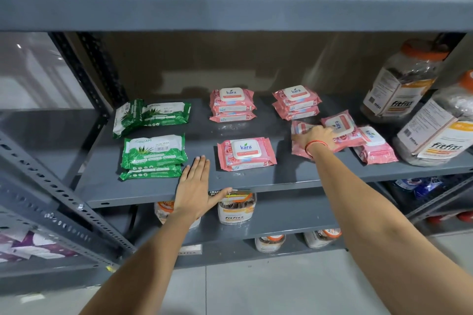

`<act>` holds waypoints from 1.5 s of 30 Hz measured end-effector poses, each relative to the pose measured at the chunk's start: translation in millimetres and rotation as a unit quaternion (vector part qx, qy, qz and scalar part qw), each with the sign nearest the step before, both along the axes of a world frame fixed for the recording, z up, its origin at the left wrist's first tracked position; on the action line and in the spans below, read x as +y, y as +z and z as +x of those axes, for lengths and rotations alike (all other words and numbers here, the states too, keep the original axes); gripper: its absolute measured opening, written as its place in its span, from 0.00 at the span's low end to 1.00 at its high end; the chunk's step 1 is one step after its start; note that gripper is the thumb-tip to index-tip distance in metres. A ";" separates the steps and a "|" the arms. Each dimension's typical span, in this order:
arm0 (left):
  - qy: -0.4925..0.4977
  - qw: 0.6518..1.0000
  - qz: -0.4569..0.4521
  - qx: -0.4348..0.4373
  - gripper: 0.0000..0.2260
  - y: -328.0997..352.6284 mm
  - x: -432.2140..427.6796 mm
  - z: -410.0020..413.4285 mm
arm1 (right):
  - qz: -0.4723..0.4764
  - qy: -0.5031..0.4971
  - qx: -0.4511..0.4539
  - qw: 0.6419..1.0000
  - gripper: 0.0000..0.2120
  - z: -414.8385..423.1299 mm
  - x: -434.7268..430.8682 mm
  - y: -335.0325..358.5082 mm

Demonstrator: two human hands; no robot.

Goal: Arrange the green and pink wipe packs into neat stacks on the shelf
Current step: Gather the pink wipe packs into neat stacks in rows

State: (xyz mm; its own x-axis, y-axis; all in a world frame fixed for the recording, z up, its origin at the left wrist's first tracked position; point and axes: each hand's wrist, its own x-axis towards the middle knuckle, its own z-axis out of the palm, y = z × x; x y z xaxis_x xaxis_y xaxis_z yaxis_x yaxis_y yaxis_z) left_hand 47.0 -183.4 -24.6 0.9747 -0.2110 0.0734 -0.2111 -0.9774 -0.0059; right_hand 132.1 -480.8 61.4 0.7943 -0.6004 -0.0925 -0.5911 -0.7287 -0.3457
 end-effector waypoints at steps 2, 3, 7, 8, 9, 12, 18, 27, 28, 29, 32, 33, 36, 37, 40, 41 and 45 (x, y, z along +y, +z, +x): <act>-0.001 1.000 -0.006 -0.003 0.49 -0.4 0.5 0.4 | 0.042 0.033 -0.028 0.998 0.37 2.2 8.6 8.8; -0.001 1.000 -0.008 -0.004 0.49 -0.8 0.6 0.4 | 0.058 0.056 -0.042 0.996 0.35 3.0 14.2 14.6; -0.007 1.000 -0.007 -0.008 0.48 -0.9 1.9 -0.3 | 0.098 0.176 -0.076 0.977 0.25 -2.2 50.5 38.9; -0.009 1.000 -0.012 -0.011 0.48 -0.6 1.9 -0.8 | 0.098 0.205 -0.072 0.971 0.23 -5.4 61.4 42.1; -0.010 1.000 -0.016 -0.012 0.48 -0.2 1.8 -0.9 | 0.093 0.231 -0.064 0.966 0.22 -8.7 71.7 43.1; -0.013 0.999 -0.028 -0.013 0.48 -0.5 1.6 -1.6 | 0.047 0.306 -0.016 0.951 0.25 -20.2 95.9 37.0; -0.011 0.999 -0.030 -0.006 0.48 -1.1 2.9 -0.1 | -0.039 0.391 0.057 0.918 0.43 -24.8 106.3 42.5; -0.011 0.999 -0.031 -0.007 0.48 -2.0 2.3 0.4 | -0.062 0.376 0.056 0.923 0.31 -27.8 114.5 47.3; -0.011 0.999 -0.029 -0.008 0.48 -1.7 2.2 0.3 | -0.061 0.381 0.062 0.920 0.31 -28.4 115.0 49.8; -0.012 1.000 -0.026 -0.008 0.48 -1.2 2.3 -0.4 | -0.058 0.386 0.068 0.918 0.31 -29.6 115.6 54.2; -0.011 1.000 -0.019 -0.009 0.48 -0.5 2.4 -0.7 | -0.048 0.402 0.092 0.910 0.30 -29.0 115.8 65.1; -0.011 1.000 -0.020 -0.010 0.48 -0.6 2.4 -0.5 | -0.048 0.413 0.100 0.904 0.30 -28.5 115.9 66.0; -0.010 1.000 -0.024 -0.009 0.48 -1.3 2.6 0.3 | -0.046 0.442 0.109 0.889 0.32 -28.0 116.3 65.7; -0.011 1.000 -0.024 -0.008 0.48 -1.5 2.6 0.1 | -0.045 0.447 0.109 0.887 0.32 -27.8 116.0 65.3; -0.011 1.000 -0.024 -0.007 0.48 -0.9 2.1 -0.5 | -0.040 0.451 0.102 0.886 0.32 -30.0 114.5 67.6; -0.011 1.000 -0.024 -0.007 0.48 -1.0 2.1 -0.3 | -0.038 0.452 0.101 0.886 0.32 -30.2 113.3 68.0; -0.013 1.000 -0.026 -0.006 0.49 0.5 3.3 -0.3 | -0.028 0.455 0.094 0.885 0.31 -29.3 109.5 67.2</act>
State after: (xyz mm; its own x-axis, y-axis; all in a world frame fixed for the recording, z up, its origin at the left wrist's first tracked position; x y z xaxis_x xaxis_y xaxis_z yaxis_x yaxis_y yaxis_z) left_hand 46.7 -180.1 -24.1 0.9681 -0.2311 0.0967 -0.2360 -0.9708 0.0426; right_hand 102.8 -371.3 128.6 0.9248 0.2730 -0.2648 0.2069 -0.9453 -0.2520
